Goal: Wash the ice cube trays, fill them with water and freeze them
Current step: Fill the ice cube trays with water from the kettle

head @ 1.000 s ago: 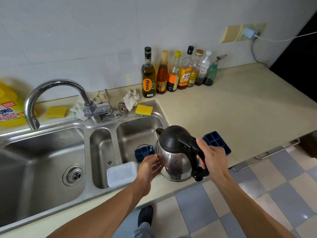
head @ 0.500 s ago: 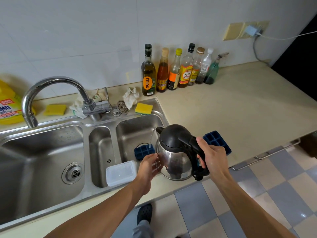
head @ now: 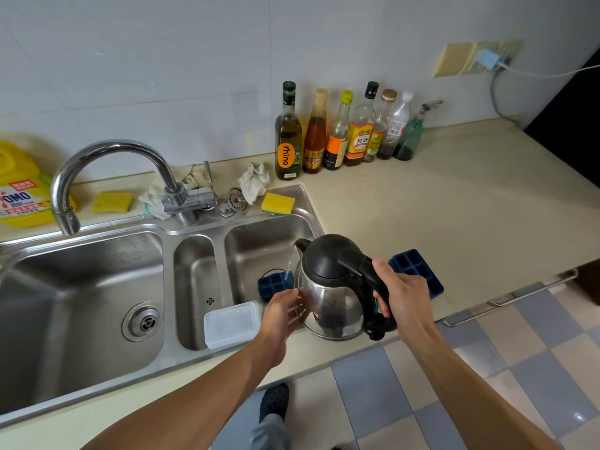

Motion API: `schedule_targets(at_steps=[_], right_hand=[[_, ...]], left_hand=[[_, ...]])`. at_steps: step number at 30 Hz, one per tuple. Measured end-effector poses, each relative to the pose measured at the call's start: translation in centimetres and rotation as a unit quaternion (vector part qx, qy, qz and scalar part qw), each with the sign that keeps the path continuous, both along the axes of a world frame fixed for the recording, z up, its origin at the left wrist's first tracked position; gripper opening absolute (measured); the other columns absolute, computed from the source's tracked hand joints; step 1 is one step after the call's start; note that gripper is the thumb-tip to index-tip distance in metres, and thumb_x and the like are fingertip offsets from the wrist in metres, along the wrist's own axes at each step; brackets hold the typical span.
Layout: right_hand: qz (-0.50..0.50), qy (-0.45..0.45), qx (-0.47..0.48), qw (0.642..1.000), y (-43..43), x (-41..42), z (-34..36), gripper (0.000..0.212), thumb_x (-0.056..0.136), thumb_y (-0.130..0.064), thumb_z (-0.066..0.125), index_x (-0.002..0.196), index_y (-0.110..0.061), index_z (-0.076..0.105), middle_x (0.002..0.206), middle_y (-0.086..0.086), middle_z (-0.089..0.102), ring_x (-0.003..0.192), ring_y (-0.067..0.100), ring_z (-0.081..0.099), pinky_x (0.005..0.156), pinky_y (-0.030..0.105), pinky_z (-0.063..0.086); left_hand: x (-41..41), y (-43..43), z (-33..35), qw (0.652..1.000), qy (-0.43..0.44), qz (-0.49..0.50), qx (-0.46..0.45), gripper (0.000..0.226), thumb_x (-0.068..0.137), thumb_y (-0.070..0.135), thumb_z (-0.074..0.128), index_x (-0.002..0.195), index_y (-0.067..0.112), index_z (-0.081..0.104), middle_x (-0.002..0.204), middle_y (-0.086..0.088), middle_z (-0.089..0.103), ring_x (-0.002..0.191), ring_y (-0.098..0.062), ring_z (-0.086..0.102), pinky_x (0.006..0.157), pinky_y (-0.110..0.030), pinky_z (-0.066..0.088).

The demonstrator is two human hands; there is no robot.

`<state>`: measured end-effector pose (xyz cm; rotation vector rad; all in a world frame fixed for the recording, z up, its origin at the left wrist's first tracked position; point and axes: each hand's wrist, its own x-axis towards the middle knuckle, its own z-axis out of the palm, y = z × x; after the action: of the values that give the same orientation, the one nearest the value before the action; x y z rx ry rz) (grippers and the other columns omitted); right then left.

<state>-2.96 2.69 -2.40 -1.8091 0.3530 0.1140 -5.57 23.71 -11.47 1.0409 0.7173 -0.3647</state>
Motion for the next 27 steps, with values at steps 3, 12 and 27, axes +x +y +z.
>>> schedule_targets(at_steps=[3, 12, 27], right_hand=[[0.005, 0.0, 0.001, 1.0, 0.0, 0.2, 0.0, 0.052, 0.093, -0.05, 0.065, 0.049, -0.022, 0.066, 0.046, 0.003, 0.055, 0.04, 0.012, 0.05, 0.044, 0.019, 0.046], [0.014, 0.007, -0.006, 1.0, 0.2, 0.8, 0.0, 0.053, 0.093, -0.051, 0.065, 0.048, -0.022, 0.066, 0.046, 0.002, 0.056, 0.039, 0.012, 0.05, 0.043, 0.02, 0.045], [0.018, 0.02, -0.008, 1.0, 0.7, 1.8, 0.1, 0.055, 0.092, -0.048, 0.067, 0.046, -0.018, 0.063, 0.047, 0.003, 0.056, 0.039, 0.012, 0.05, 0.043, 0.021, 0.044]], left_hand=[[0.1, 0.1, 0.0, 1.0, 0.0, 0.007, -0.003, 0.029, 0.1, 0.028, 0.057, 0.123, 0.011, 0.064, 0.111, -0.008, 0.073, 0.104, -0.025, 0.068, 0.078, -0.031, 0.053], [0.1, 0.0, 0.1, 1.0, 0.008, 0.021, -0.005, 0.028, 0.1, 0.026, 0.056, 0.122, 0.01, 0.064, 0.115, -0.012, 0.072, 0.107, -0.027, 0.067, 0.08, -0.032, 0.053], [0.3, -0.1, 0.1, 1.0, -0.003, 0.028, -0.004, 0.027, 0.1, 0.023, 0.053, 0.119, 0.008, 0.064, 0.108, -0.012, 0.074, 0.1, -0.026, 0.067, 0.079, -0.032, 0.052]])
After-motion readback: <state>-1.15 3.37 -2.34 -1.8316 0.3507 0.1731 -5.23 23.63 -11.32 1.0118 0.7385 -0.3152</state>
